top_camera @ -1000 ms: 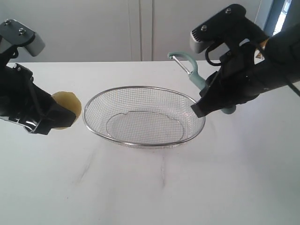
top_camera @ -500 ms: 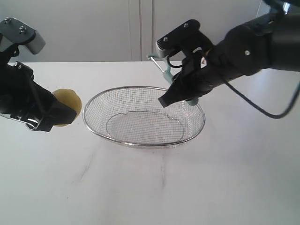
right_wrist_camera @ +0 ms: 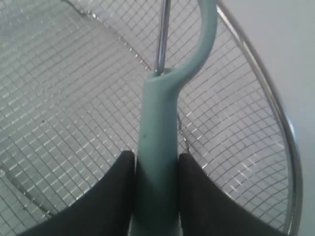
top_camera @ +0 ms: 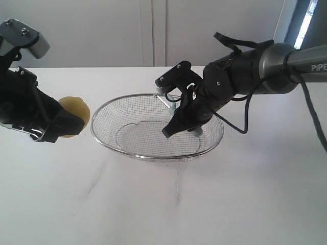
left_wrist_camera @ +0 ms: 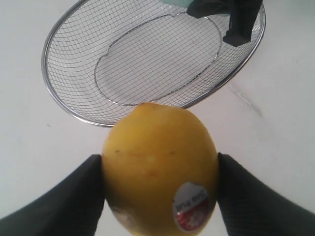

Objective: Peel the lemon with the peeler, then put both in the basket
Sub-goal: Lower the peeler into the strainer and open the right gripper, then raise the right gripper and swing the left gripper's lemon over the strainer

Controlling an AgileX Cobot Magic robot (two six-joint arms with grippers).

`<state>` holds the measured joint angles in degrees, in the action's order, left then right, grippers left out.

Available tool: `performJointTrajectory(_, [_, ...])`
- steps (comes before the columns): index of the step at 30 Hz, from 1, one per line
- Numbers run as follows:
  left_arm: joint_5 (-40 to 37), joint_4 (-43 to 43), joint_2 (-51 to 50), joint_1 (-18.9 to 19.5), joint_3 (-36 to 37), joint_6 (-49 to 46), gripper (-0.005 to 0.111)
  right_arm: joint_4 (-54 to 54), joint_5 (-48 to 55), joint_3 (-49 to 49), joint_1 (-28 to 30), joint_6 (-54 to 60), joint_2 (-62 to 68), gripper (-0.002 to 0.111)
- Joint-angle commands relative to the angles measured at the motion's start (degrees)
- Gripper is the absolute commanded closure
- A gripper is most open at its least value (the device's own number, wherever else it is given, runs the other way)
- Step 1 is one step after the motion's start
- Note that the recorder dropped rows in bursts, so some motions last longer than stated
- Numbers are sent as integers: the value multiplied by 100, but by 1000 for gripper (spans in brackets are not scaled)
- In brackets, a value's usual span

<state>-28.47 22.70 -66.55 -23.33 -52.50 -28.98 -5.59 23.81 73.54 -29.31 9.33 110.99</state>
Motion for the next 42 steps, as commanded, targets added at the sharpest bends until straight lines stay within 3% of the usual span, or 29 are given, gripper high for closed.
performJointTrajectory(1, [25, 126, 38, -23, -29, 58, 107, -60, 162, 33, -33, 518, 9, 108])
performJointTrajectory(16, [25, 213, 38, -23, -29, 58, 107, -317, 70, 33, -33, 888, 458, 108])
performJointTrajectory(26, [25, 302, 38, -23, -29, 58, 107, -371, -250, 33, -33, 888, 458, 77])
performJointTrajectory(37, [25, 302, 38, -23, -29, 58, 107, -371, -196, 42, -33, 846, 60, 68])
performJointTrajectory(42, [25, 302, 38, -23, -29, 58, 107, -280, 565, 46, -33, 846, -546, 68])
